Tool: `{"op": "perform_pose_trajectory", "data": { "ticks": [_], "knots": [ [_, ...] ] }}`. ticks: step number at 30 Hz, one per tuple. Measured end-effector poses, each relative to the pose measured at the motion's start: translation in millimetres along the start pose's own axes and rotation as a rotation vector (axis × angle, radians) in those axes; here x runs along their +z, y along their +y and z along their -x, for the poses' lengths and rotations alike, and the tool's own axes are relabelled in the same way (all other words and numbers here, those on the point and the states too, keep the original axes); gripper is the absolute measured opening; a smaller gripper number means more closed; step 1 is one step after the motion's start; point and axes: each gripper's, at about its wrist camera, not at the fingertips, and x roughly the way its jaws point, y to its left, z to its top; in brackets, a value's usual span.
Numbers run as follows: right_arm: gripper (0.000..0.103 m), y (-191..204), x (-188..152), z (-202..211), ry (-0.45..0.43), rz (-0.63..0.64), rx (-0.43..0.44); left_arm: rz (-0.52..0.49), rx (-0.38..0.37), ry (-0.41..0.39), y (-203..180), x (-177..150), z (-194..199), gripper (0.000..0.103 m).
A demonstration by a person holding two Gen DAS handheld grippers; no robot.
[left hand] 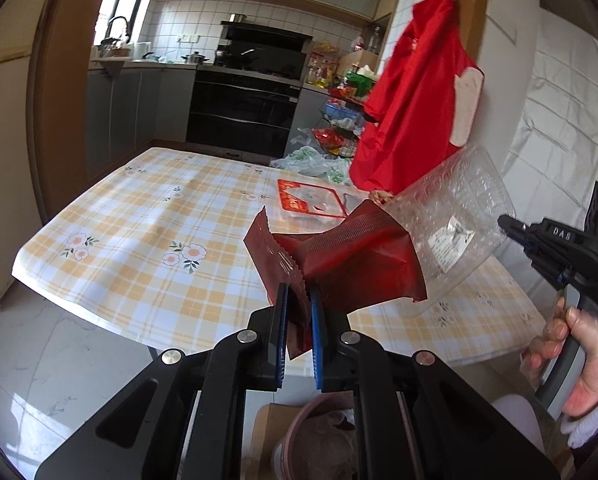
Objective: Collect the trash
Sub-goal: 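Grasp the clear plastic tray with the right gripper while the left holds the red bag, then lower the red bag into the bin with the left gripper while the right carries the tray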
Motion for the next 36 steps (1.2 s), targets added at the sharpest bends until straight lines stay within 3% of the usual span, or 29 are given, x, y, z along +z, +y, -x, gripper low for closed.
{"op": "perform_pose_trajectory", "data": {
  "ticks": [16,29,32,36],
  "knots": [
    [0.012,-36.8,7.0,126.7,-0.177,-0.07,-0.008,-0.122,-0.086,0.187,-61.0,-47.6,29.0,0.011],
    [0.012,-60.6,4.5,124.1,-0.167,-0.085,-0.034,-0.173,-0.153,0.292,-87.3,-63.2,-10.4,0.012],
    [0.012,-60.2,2.6,121.5,-0.155,-0.074,-0.041,-0.179,-0.187,0.291,-90.3,-65.1,-14.7,0.031],
    [0.012,-57.0,-2.3,116.4,-0.127,-0.053,-0.045,-0.202,-0.15,0.234,-91.4,-61.0,-8.2,0.057]
  ]
}}
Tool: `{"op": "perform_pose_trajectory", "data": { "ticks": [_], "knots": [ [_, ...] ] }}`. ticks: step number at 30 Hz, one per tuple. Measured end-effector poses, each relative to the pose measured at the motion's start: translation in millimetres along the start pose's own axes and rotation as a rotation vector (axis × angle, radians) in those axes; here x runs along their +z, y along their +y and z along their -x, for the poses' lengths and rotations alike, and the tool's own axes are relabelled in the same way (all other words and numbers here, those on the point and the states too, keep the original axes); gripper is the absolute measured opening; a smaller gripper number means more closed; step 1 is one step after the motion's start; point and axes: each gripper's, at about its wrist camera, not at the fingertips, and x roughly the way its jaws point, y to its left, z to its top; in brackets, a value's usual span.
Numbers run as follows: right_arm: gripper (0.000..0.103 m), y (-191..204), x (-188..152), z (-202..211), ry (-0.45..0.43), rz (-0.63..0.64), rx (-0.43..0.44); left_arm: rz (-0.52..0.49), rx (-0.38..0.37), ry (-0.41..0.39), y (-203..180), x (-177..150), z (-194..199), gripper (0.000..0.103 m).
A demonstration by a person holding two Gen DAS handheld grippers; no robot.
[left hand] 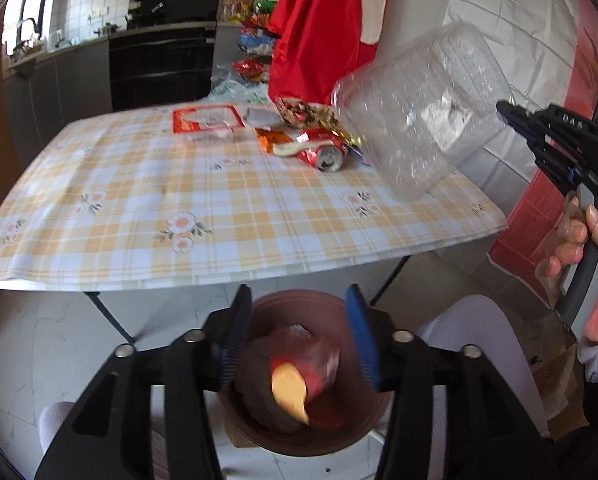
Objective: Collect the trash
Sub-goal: 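Lower the red bag into the bin with the left gripper while the right carries the tray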
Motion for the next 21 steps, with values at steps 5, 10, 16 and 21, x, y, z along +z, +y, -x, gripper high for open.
{"op": "perform_pose_trajectory", "data": {
  "ticks": [5,10,16,21],
  "knots": [
    [0.012,7.5,-11.6,-5.3,0.053,0.029,0.001,0.066,0.088,-0.158,18.6,9.6,33.8,0.09],
    [0.012,20.7,-25.4,-9.5,0.111,0.08,0.008,0.126,0.207,-0.259,42.0,11.7,60.6,0.097],
    [0.012,40.1,-41.4,-14.0,0.178,0.177,0.012,0.245,0.296,-0.31,76.1,7.6,79.3,0.097],
    [0.012,49.8,-58.5,-20.0,0.255,0.253,0.001,0.291,0.326,-0.312,92.7,2.6,85.6,0.097]
  ]
}}
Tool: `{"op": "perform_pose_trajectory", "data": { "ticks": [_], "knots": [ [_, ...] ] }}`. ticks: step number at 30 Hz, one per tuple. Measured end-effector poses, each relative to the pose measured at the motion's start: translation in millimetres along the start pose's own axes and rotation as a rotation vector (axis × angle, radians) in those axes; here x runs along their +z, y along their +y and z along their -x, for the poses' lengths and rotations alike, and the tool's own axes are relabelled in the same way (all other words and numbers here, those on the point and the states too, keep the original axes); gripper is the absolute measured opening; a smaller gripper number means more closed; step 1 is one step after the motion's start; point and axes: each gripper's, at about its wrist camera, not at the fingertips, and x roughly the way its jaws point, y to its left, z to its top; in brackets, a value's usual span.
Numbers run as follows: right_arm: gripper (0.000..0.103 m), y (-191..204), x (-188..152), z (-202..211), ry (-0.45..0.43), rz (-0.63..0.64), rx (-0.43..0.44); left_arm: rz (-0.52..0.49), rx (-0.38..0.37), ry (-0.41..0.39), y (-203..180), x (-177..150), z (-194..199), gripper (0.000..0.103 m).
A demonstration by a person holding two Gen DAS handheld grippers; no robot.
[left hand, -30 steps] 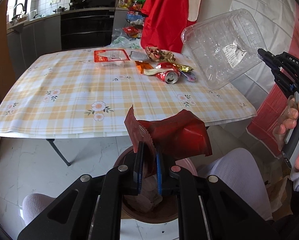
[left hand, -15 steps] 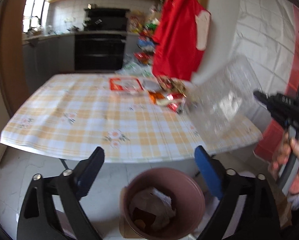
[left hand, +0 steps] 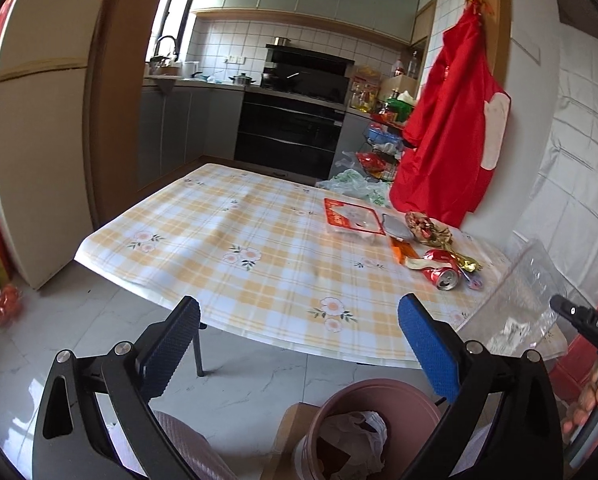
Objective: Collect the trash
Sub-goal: 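Lower the red bag into the bin with the left gripper while the right carries the tray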
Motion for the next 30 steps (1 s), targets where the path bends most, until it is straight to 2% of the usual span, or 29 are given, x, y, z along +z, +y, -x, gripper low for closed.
{"op": "perform_pose_trajectory", "data": {
  "ticks": [9,16,22,24,28,30],
  "knots": [
    [0.013,6.5,-23.9,-19.3,0.126,0.003,0.022,0.013,0.004,0.012,6.1,-4.1,-0.4,0.097],
    [0.013,12.1,-33.8,-30.2,0.192,0.014,0.037,0.019,0.008,0.021,5.7,-8.0,-2.1,0.097],
    [0.038,13.5,-44.6,-42.8,0.273,-0.005,0.058,0.02,0.006,0.032,5.4,-9.2,-4.6,0.097],
    [0.057,13.8,-45.0,-41.9,0.267,-0.008,0.056,0.021,0.007,0.031,5.6,-9.3,-4.6,0.097],
    [0.075,11.9,-40.7,-36.8,0.231,-0.02,0.042,0.026,0.009,0.034,6.8,-10.6,-5.8,0.097],
    [0.096,10.0,-38.4,-34.1,0.208,-0.023,0.012,0.028,0.01,0.036,7.9,-11.3,-6.8,0.097]
  ]
}}
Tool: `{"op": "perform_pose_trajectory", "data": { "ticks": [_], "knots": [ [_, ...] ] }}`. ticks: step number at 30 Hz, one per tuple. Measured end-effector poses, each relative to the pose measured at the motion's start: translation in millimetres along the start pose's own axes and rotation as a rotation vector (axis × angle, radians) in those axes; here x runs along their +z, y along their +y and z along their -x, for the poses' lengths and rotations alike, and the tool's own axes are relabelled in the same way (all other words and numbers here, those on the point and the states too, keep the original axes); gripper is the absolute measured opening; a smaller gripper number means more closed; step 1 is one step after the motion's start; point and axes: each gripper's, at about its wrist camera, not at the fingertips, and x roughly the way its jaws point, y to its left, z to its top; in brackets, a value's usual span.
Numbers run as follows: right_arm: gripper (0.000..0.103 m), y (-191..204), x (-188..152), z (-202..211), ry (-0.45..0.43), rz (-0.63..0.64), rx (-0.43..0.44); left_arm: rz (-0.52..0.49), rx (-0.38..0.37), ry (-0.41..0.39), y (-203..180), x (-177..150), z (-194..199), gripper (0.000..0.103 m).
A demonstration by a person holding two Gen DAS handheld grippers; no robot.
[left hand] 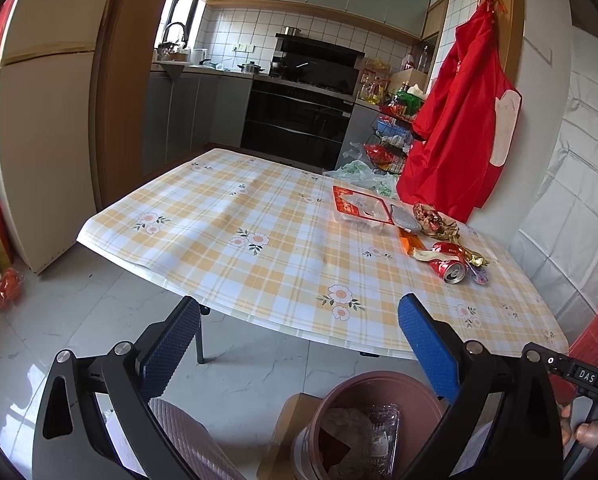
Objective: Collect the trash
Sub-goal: 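Lower the red bag into the bin with the left gripper while the right carries the tray, then release the clear plastic tray into the brown bin with the right gripper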
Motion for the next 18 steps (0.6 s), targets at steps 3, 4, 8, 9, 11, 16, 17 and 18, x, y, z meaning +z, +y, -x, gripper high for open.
{"op": "perform_pose_trajectory", "data": {
  "ticks": [3,4,8,9,11,16,17,18],
  "knots": [
    [0.097,-3.0,2.3,4.3,-0.032,-0.013,-0.024,0.001,0.003,0.002,1.0,-1.7,-1.0,0.097],
    [0.097,-4.0,2.8,4.1,-0.032,-0.016,-0.033,0.002,0.003,0.004,1.2,-2.2,-1.6,0.097],
    [0.097,-7.6,2.4,2.3,-0.028,-0.022,-0.062,0.004,0.006,0.009,2.8,-3.9,-3.0,0.097],
    [0.097,-8.6,2.3,2.0,-0.029,-0.022,-0.07,0.004,0.007,0.011,3.0,-4.1,-3.5,0.097],
    [0.097,-10.0,1.8,1.7,-0.03,-0.02,-0.079,0.004,0.01,0.015,3.3,-4.9,-5.1,0.097],
    [0.097,-16.7,2.4,-1.6,-0.033,-0.022,-0.104,-0.006,0.014,0.034,2.0,-7.3,-12.8,0.097],
    [0.097,-18.9,3.0,-2.4,-0.034,-0.022,-0.114,-0.01,0.015,0.039,1.7,-8.0,-15.1,0.097],
    [0.097,-20.3,3.3,-3.1,-0.035,-0.023,-0.12,-0.012,0.014,0.043,1.4,-8.5,-16.6,0.097]
  ]
}}
